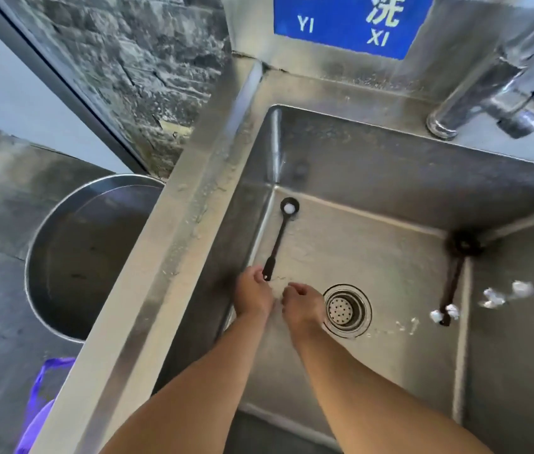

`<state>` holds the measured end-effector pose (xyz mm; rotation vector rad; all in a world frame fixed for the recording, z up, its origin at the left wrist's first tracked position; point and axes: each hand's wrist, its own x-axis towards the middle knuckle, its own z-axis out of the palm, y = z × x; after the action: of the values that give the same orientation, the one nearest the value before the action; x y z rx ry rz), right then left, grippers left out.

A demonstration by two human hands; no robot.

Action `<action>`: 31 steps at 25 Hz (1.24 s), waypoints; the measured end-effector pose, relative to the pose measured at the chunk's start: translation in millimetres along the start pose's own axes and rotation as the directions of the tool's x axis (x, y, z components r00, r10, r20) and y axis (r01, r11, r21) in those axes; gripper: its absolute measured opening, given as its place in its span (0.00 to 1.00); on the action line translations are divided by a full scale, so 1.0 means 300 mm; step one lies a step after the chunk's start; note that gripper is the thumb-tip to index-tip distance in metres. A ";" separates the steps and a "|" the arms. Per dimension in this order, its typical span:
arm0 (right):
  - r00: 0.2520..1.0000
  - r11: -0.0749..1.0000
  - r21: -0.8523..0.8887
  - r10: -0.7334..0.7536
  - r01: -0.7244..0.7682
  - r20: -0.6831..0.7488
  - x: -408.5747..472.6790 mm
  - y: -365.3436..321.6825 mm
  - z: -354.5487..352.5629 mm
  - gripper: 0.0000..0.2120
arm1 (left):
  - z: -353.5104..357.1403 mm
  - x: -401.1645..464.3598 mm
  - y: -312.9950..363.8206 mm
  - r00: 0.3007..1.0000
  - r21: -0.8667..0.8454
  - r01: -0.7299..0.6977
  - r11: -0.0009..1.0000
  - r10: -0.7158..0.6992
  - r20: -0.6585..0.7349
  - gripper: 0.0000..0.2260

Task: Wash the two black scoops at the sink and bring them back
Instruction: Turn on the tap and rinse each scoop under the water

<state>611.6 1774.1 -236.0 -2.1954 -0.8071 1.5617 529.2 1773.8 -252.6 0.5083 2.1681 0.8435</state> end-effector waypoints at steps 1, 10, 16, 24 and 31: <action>1.000 1.000 -0.012 -0.006 0.006 -0.022 0.031 -0.026 0.028 0.11 | 0.018 0.025 -0.011 1.000 0.011 -0.010 1.000 0.010 -0.006 0.15; 0.991 0.972 -0.227 -0.083 0.057 -0.107 0.192 -0.124 0.131 0.06 | 0.100 0.065 -0.055 0.987 -0.337 0.148 0.930 -0.161 -0.010 0.04; 0.990 0.979 -0.197 -0.079 0.054 -0.121 0.203 -0.114 0.141 0.05 | 0.100 0.064 -0.025 0.936 -0.594 0.321 0.738 -0.342 0.081 0.12; 0.992 0.997 -0.078 -0.001 -0.008 -0.124 0.220 -0.095 0.134 0.03 | 0.095 0.065 -0.039 0.994 -0.323 0.092 0.942 -0.108 -0.030 0.07; 0.992 0.997 -0.066 0.020 -0.029 -0.124 0.174 -0.028 0.050 0.06 | 0.078 0.015 -0.065 0.985 -0.178 0.121 0.977 -0.096 0.142 0.13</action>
<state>607.9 1812.0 -275.7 -2.3324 -0.8096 1.4132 542.4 1772.3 -280.4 0.3387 1.9543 0.9144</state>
